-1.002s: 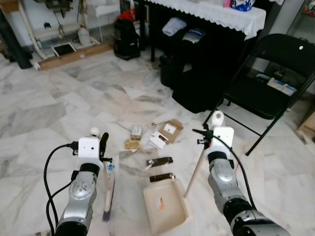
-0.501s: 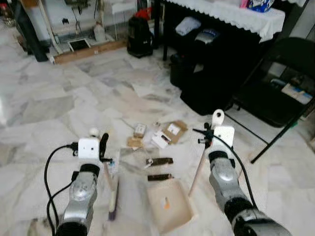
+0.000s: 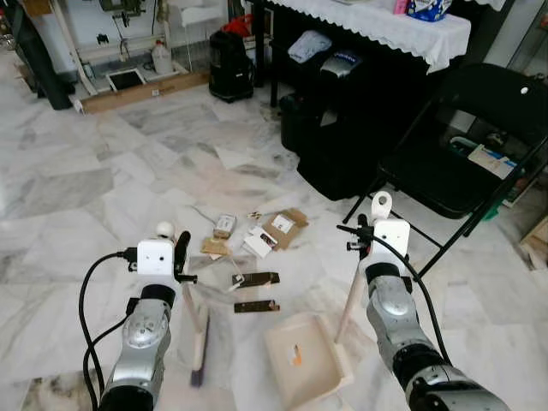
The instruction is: Sweep floor
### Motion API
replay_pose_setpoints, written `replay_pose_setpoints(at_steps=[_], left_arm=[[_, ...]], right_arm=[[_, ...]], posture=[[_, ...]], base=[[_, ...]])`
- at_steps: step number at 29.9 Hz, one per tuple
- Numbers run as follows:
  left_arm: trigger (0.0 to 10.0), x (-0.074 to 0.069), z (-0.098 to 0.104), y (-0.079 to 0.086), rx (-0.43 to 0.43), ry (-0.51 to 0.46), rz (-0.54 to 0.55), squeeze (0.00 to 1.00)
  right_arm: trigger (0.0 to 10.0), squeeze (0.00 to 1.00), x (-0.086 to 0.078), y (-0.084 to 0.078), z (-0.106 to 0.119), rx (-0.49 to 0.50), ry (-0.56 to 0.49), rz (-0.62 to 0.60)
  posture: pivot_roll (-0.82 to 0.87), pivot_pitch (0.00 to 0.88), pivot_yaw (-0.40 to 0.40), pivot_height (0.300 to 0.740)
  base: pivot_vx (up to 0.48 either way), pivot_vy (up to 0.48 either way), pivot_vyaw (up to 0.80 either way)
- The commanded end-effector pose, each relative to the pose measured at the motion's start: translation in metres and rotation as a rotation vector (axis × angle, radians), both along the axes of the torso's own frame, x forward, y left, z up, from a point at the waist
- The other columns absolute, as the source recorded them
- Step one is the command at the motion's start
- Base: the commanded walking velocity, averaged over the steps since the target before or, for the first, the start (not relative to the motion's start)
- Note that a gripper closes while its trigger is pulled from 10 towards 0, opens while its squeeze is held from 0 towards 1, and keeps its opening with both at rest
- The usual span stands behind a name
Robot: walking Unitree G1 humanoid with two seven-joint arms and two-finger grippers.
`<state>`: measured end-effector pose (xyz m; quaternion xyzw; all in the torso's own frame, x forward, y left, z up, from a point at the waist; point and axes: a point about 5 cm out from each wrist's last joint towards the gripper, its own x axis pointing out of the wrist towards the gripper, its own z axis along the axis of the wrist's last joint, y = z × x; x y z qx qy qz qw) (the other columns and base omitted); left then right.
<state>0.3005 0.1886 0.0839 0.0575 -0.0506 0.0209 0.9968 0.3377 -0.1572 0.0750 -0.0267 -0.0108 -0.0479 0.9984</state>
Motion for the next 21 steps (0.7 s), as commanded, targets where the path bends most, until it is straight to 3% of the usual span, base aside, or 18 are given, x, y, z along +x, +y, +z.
replay_pose_setpoints(at_steps=[1,21], left_arm=[[10.0,0.0014,0.0078,0.0039,-0.007,-0.045,0.011,0.00],[10.0,0.0021,0.0071,0.0042,-0.002,-0.034,0.010,0.00]], right_arm=[[10.0,0.00,0.0055,0.0041,0.0121,0.009,-0.056,0.012],[10.0,0.00,0.0056,0.0052,0.0124,0.009,-0.059,0.012]], posture=[[0.08,0.055,-0.016,0.740],[0.08,0.048,-0.016,0.740]], base=[[0.000,0.000,0.00],[0.000,0.000,0.00]])
